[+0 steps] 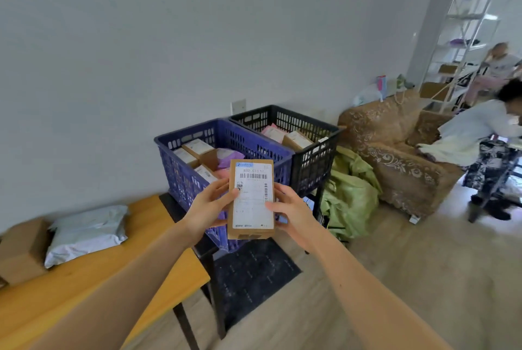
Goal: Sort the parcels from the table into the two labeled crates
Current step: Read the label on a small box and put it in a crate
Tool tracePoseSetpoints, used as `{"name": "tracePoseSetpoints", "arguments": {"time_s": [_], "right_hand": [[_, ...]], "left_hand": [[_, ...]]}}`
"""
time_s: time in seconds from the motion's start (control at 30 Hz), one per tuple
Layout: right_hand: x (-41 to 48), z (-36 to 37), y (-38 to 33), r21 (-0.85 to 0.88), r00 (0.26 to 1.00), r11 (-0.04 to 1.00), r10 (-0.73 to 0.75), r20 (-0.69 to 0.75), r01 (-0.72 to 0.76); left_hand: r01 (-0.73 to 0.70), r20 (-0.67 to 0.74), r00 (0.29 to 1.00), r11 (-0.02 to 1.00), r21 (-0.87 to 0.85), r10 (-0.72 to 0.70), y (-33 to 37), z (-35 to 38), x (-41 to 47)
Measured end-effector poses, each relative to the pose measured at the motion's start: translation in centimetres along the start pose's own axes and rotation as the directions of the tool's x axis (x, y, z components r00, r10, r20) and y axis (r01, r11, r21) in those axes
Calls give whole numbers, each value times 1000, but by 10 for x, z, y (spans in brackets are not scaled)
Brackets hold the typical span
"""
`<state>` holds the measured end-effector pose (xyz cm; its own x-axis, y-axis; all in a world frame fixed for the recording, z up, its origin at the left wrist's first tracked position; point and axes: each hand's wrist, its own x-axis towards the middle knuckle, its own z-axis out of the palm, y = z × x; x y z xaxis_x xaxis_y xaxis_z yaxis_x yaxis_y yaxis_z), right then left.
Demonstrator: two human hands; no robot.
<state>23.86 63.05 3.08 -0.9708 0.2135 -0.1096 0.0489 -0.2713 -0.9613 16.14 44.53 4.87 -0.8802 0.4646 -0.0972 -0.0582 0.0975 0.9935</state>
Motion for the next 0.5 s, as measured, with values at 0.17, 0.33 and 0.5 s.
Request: {"name": "tracePoseSetpoints", "arguments": {"time_s": [0.17,0.33,0.5], "right_hand": [[27,-61,-21,-25,995,999,-34,-91,32],[68,-109,-44,-68,995,997,-49,-90,43],[121,-151,-69,-103,997,995,-20,-68,13]], "left_hand": [[-7,63,998,999,-36,9,7,52,57],[-19,137,990,999,-35,24,13,88,120],[-11,141,990,998,-60,20,21,114,186]]}}
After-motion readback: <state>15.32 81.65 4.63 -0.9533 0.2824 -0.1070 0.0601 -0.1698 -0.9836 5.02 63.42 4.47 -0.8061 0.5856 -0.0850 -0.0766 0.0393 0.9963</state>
